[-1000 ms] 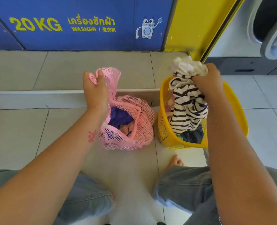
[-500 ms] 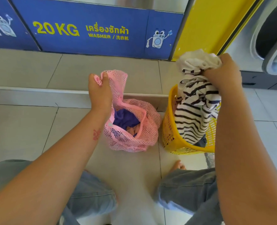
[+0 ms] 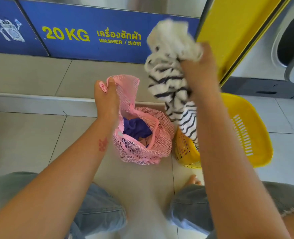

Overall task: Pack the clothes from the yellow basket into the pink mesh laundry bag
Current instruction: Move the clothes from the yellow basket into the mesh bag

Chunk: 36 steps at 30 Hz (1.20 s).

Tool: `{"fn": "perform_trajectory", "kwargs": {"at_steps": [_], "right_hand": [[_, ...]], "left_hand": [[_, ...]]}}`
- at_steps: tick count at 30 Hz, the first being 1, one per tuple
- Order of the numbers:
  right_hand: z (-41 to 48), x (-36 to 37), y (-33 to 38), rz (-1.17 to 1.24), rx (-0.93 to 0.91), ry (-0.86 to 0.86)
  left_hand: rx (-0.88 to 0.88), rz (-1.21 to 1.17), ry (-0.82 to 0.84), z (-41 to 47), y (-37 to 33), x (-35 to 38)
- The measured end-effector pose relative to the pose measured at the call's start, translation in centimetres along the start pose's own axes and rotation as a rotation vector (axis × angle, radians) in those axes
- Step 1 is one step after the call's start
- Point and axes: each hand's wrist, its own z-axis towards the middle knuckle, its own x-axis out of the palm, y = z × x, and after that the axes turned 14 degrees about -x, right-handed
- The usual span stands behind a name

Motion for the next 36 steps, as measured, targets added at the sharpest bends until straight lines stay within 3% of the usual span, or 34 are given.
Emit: {"fn": "perform_trajectory", "kwargs": {"at_steps": [5,8,13,17,20,25,27,30,34,36], "right_hand": [[-11.7,9.0,-5.2,-0.229,0.179,0.201],[-16.1,11.8,-8.1,-0.335,0.135,0.440],[-15.2,13.6,-10.9,-0.398,0.159,1.021],[-13.3,12.5,-10.9,-0.406,0.175,1.157],[-11.7,10.5,-9.6,-0.531,0.092,1.123],[-6.5,3.8,-9.1,-0.473,-0.113,0.475],[-4.5,1.1,-11.0,-0.600,-0.007,0.326],[-3.1,-2.0,-14.6,-0.656,0.307,0.398],[-4.2,-3.8,-17.6,-0.204,0.498,0.539],[-5.1,-4.5,-18.0,-0.143,0.554,0.617]], "left_hand": [[-0.059,-0.094,0.058,0.6,0.0,-0.7],[-0.050,-0.027,0.144,1.1,0.5,-0.6],[0.004,0.117,0.249,1.0,1.5,0.2],[0.023,0.111,0.209,0.9,1.5,0.4],[0.016,0.091,0.166,1.1,1.1,0.4],[-0.017,0.046,0.125,1.0,0.6,0.5],[-0.038,0.035,0.122,0.9,0.7,0.5],[-0.073,0.022,0.131,0.7,1.0,0.9],[-0.054,0.040,0.122,0.6,1.2,1.2],[-0.057,0.048,0.124,0.7,1.3,1.2]]}}
